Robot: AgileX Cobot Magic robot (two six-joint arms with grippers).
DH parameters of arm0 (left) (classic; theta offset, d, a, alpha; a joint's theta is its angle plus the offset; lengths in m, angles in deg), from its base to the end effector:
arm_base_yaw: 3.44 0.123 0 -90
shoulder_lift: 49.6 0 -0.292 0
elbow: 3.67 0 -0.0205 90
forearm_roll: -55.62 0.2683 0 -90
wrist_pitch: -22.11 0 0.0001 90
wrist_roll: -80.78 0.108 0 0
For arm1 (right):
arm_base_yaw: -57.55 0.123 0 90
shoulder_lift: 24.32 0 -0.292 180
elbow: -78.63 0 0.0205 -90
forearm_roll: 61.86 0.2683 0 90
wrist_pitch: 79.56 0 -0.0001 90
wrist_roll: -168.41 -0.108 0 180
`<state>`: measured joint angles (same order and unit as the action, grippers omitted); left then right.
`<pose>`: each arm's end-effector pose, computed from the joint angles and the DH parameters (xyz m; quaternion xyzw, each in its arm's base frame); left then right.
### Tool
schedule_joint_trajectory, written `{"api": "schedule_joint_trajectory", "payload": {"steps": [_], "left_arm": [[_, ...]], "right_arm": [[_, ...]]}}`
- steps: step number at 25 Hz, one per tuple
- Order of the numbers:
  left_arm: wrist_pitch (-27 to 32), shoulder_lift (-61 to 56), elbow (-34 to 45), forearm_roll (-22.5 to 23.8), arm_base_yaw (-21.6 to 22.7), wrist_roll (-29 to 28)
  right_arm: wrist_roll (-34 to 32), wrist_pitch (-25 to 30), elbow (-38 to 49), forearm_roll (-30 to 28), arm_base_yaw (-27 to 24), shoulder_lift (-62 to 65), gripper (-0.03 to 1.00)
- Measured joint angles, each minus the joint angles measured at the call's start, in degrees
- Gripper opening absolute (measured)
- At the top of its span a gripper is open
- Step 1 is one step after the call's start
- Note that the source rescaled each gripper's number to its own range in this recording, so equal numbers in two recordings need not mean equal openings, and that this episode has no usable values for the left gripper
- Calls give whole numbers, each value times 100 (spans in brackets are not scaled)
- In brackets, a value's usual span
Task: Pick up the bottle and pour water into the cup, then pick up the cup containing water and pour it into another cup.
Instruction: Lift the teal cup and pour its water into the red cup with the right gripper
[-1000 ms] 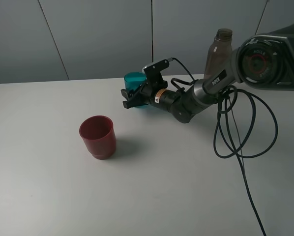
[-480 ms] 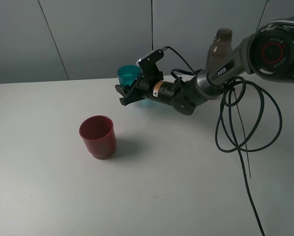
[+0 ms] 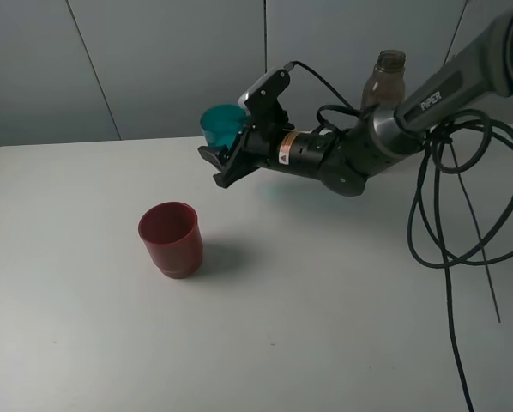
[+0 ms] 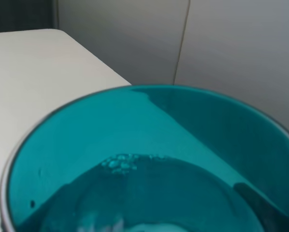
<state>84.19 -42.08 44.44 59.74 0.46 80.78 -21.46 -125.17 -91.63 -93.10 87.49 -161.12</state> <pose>0.0153 0.0079 0.2795 -0.0311 0.8547 0.0535 0.5154 0.3913 0.2715 0.0836 -0.3931 0.6847 0.2355 0.5667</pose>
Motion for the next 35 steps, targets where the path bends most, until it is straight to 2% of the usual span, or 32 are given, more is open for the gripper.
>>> {"api": "schedule_joint_trajectory", "payload": {"steps": [8, 16, 27, 35], "left_arm": [[0, 0, 0, 0, 0, 0], [0, 0, 0, 0, 0, 0], [0, 0, 0, 0, 0, 0], [0, 0, 0, 0, 0, 0]], "right_arm": [[86, -162, 252, -246, 214, 221, 5], [657, -162, 275, -256, 584, 221, 5], [1963, -162, 275, -144, 604, 221, 5], [3266, -184, 275, -119, 604, 221, 5]]}}
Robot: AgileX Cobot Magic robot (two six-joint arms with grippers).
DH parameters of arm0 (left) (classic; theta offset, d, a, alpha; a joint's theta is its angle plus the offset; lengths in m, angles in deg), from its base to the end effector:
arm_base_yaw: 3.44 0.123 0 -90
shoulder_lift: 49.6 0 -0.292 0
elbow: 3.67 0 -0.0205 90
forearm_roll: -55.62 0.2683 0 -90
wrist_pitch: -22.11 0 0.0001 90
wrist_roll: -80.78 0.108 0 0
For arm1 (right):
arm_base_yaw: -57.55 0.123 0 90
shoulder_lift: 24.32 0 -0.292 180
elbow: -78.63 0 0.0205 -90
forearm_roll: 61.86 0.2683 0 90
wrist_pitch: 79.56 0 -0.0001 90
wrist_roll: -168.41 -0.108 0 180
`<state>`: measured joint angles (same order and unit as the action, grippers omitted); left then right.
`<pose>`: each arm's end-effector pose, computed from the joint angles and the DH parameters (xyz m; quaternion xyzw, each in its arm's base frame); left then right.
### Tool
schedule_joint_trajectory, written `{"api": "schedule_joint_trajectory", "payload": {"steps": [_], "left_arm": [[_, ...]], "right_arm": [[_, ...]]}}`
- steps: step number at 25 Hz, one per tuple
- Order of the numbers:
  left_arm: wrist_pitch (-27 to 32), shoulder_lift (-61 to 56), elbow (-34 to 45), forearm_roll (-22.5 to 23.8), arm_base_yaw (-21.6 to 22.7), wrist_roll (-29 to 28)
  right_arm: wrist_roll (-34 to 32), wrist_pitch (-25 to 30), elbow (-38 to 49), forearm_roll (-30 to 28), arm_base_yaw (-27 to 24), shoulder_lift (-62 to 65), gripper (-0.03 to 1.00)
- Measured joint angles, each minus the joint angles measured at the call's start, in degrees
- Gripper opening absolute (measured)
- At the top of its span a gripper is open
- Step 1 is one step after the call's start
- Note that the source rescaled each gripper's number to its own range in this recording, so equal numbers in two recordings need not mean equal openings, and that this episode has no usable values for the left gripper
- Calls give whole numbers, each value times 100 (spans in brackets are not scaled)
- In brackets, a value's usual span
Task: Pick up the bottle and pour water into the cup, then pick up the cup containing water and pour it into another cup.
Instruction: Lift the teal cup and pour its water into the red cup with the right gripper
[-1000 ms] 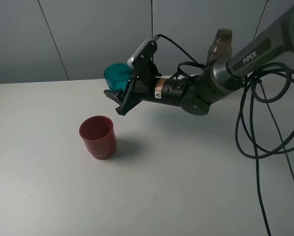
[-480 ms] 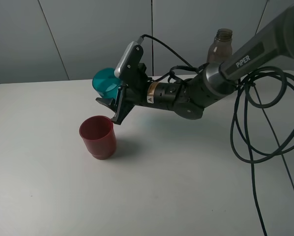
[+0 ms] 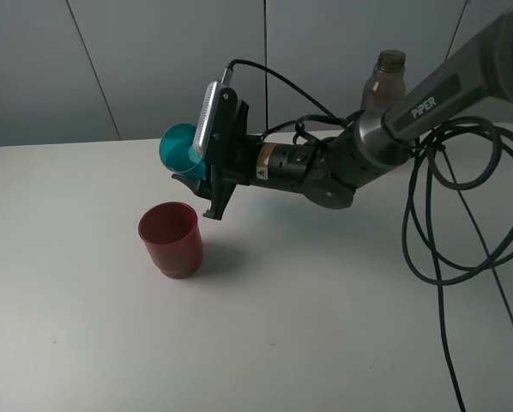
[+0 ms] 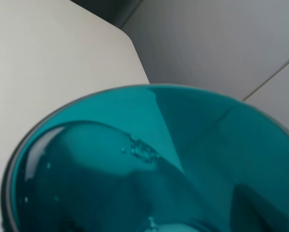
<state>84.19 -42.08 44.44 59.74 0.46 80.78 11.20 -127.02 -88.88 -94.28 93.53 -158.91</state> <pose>0.0153 0.0079 0.2795 -0.0311 0.8547 0.0535 0.5154 0.3505 0.3071 0.0920 -0.6012 0.5033 0.1063 0.6115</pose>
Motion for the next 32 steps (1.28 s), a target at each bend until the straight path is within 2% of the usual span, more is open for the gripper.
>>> {"api": "schedule_joint_trajectory", "payload": {"steps": [6, 13, 22, 32], "left_arm": [[0, 0, 0, 0, 0, 0], [0, 0, 0, 0, 0, 0], [0, 0, 0, 0, 0, 0], [0, 0, 0, 11, 0, 0]], "right_arm": [[724, -356, 0, 0, 14, 0, 5], [1704, -463, 0, 0, 41, 0, 5], [2398, -753, 0, 0, 54, 0, 5], [2648, -905, 0, 0, 54, 0, 5]]}}
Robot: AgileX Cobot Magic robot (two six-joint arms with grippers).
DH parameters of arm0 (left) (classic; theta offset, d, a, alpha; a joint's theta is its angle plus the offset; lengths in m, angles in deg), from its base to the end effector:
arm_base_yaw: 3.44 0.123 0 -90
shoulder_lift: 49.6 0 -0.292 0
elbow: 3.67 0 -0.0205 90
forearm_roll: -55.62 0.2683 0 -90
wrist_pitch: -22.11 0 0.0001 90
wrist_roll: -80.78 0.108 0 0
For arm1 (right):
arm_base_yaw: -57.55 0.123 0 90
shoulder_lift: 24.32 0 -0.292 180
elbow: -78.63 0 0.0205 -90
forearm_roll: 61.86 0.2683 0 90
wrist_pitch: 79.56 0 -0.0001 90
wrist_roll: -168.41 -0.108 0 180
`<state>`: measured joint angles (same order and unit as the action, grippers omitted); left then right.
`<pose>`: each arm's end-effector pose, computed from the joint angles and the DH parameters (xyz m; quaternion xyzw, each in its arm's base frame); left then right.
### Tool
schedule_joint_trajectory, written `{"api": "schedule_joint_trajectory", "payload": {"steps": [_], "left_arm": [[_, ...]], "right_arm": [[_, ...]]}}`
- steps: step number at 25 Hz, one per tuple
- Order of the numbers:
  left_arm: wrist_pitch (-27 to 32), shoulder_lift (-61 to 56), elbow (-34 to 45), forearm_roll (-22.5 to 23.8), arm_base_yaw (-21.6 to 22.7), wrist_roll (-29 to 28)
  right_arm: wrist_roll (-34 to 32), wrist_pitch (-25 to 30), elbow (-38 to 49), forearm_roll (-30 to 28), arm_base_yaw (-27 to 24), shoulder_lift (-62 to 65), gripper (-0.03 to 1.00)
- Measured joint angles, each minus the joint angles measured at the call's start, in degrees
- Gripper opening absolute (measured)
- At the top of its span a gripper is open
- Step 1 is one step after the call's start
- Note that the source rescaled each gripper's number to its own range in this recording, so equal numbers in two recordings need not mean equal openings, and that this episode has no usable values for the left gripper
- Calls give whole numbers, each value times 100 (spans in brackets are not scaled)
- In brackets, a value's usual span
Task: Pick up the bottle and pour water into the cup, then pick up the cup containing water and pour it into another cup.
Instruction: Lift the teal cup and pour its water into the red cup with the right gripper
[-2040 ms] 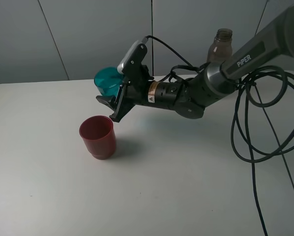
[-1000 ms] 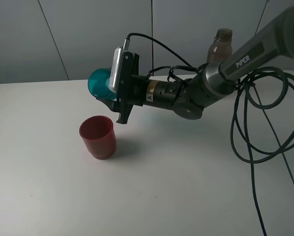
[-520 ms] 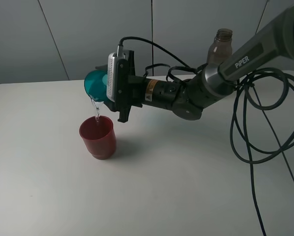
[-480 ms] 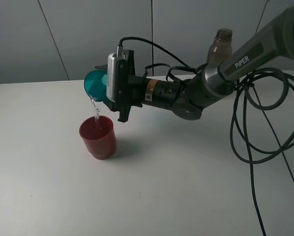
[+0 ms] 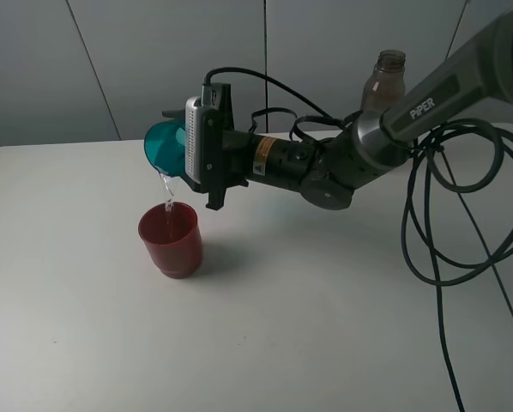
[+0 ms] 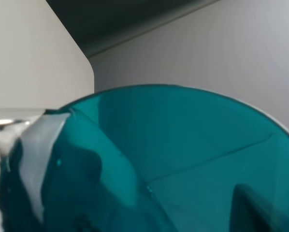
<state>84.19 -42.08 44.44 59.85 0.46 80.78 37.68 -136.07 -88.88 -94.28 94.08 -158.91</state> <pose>0.0153 0.0081 0.2795 -0.0312 0.8547 0.0544 0.5153 0.3443 0.3151 0.1081 -0.6647 0.3138 -0.0182 0.6778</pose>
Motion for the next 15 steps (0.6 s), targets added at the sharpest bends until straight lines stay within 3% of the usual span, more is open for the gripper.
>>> {"api": "schedule_joint_trajectory", "payload": {"steps": [15], "left_arm": [[0, 0, 0, 0, 0, 0]], "right_arm": [[514, 339, -47, 40, 12, 0, 5]]}}
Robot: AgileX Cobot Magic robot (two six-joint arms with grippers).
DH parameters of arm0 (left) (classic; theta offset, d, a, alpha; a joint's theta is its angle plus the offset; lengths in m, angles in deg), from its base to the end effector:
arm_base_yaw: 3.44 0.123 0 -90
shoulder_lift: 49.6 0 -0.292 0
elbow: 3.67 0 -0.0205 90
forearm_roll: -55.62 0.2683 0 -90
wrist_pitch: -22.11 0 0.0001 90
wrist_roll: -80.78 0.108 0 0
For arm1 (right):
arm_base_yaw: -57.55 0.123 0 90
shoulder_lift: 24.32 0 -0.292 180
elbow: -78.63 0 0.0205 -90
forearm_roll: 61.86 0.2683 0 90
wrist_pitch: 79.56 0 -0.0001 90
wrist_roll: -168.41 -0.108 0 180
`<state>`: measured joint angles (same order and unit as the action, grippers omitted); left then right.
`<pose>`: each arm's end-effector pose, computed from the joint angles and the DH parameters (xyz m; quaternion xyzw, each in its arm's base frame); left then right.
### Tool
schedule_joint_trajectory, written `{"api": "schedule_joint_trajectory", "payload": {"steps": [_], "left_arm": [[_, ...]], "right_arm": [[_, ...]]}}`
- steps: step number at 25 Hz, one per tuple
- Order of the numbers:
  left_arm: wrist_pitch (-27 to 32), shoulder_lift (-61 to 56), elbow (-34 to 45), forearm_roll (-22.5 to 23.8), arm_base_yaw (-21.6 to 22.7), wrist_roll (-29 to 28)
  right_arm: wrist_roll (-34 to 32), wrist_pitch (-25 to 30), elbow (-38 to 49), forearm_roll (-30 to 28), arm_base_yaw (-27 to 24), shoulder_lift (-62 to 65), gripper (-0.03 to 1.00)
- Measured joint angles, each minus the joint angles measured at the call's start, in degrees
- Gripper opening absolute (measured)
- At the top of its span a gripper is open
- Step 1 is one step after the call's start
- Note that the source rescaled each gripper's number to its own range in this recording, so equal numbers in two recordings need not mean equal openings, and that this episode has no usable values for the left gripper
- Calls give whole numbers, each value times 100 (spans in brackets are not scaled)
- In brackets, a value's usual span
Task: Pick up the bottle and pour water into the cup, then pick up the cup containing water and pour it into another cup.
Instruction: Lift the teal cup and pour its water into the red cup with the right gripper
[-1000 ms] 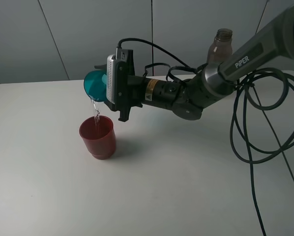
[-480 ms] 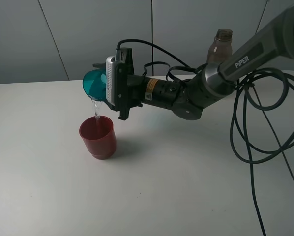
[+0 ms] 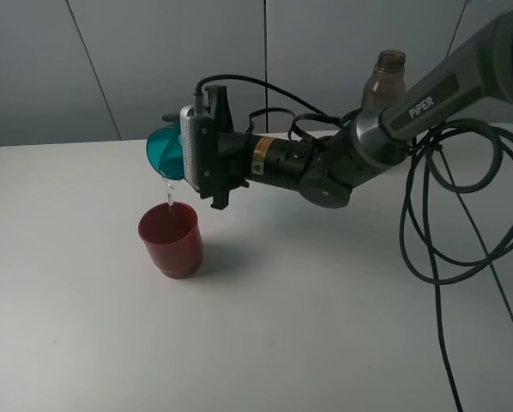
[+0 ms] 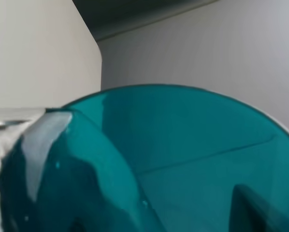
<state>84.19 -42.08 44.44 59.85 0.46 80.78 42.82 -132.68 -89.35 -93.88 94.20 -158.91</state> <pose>0.0153 0.0081 0.2795 -0.0312 0.8547 0.0544 0.5153 0.3470 0.3152 0.1043 -0.6899 0.2965 -0.0550 0.6581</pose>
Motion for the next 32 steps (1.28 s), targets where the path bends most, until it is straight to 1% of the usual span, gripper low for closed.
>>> {"api": "schedule_joint_trajectory", "payload": {"steps": [17, 27, 32], "left_arm": [[0, 0, 0, 0, 0, 40], [0, 0, 0, 0, 0, 40], [0, 0, 0, 0, 0, 40]], "right_arm": [[981, 25, 0, 128, 88, 0, 5], [1757, 25, 0, 128, 98, 0, 5], [2006, -56, 0, 128, 98, 0, 5]]}}
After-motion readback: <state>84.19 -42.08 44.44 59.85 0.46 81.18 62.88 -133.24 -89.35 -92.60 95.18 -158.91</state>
